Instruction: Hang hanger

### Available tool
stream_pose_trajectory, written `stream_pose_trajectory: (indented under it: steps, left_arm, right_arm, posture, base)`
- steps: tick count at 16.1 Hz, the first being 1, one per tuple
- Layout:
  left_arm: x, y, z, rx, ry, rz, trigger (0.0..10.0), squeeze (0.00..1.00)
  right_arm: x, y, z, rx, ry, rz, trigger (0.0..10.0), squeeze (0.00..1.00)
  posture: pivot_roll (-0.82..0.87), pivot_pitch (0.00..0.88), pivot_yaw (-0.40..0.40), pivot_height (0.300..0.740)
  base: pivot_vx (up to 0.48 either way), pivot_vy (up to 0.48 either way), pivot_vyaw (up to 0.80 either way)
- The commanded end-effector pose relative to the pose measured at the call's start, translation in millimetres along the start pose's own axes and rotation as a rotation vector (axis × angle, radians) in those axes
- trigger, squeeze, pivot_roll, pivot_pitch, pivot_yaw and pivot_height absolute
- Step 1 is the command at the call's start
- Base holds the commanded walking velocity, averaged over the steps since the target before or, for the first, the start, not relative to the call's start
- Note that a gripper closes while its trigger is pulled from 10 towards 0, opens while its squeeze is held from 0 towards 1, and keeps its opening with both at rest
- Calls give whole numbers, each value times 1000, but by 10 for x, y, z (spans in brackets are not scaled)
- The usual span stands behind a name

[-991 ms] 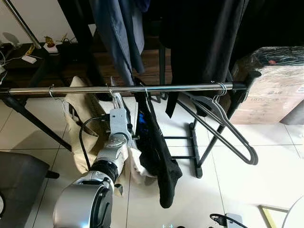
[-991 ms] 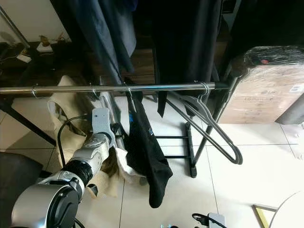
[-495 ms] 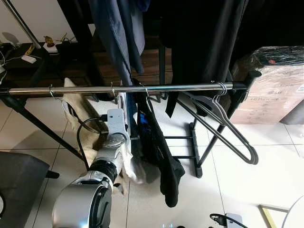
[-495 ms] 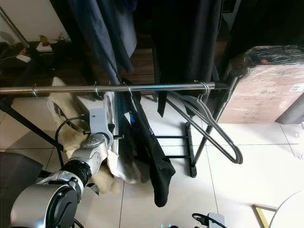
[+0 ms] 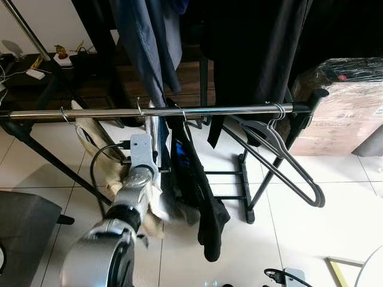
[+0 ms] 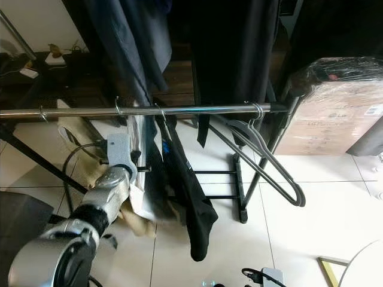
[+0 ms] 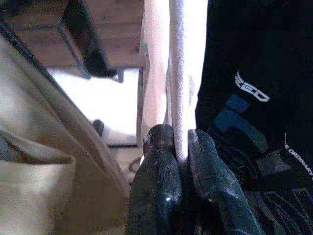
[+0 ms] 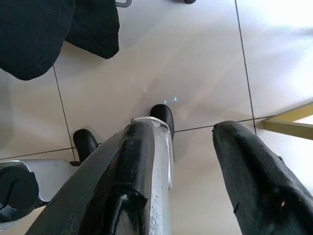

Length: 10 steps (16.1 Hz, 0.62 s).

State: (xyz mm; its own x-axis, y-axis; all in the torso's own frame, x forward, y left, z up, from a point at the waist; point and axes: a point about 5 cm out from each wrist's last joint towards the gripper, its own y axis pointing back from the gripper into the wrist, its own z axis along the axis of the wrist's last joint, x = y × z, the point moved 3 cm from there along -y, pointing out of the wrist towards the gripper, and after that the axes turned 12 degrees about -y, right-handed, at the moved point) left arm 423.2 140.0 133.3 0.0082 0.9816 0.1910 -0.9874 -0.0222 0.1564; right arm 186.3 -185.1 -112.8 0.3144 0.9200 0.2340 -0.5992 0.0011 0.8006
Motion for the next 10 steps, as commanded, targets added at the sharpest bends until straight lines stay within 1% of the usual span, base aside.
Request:
stream_pose_trajectory:
  steps: [1, 4, 5, 6, 7, 8, 9, 10]
  left_arm:
    - [39, 7, 78, -59, -41, 0, 0, 0]
    - [22, 102, -11, -109, -79, -12, 0, 0]
    - [-4, 164, -88, -121, -90, -30, 0, 0]
    - [-16, 203, -142, -123, -84, -44, 0, 0]
    - [-41, 283, -243, -129, -81, -71, 0, 0]
    - [-44, 349, -324, -136, -117, -86, 784, 0]
    - [-33, 406, -394, -134, -139, -92, 8902, 0]
    - [-3, 537, -543, -125, -168, -99, 10000, 0]
  right_arm:
    - [-45, 119, -600, 216, -26, -36, 10000, 0]
    - [-33, 91, -524, 207, -18, -39, 10000, 0]
    - [-30, 82, -496, 203, -16, -42, 10000, 0]
    - [-30, 79, -487, 201, -15, -44, 10000, 0]
    - [-30, 72, -465, 197, -14, -46, 10000, 0]
    - [-28, 66, -446, 194, -12, -48, 10000, 0]
    - [-29, 62, -432, 192, -11, -49, 10000, 0]
    - [-31, 53, -397, 187, -3, -50, 10000, 0]
  posture:
    - [-181, 212, 78, 740]
    - [-174, 153, 80, 740]
    - [-175, 124, 80, 740]
    - [-174, 117, 80, 740]
    - [-171, 96, 79, 740]
    - [-169, 81, 79, 740]
    - [-165, 69, 79, 740]
    - [-156, 50, 75, 740]
  base:
    - [0, 0, 0]
    - [0, 0, 0]
    - [0, 0, 0]
    - [0, 0, 0]
    - [0, 0, 0]
    - [0, 0, 0]
    - [0, 0, 0]
    - [0, 0, 0]
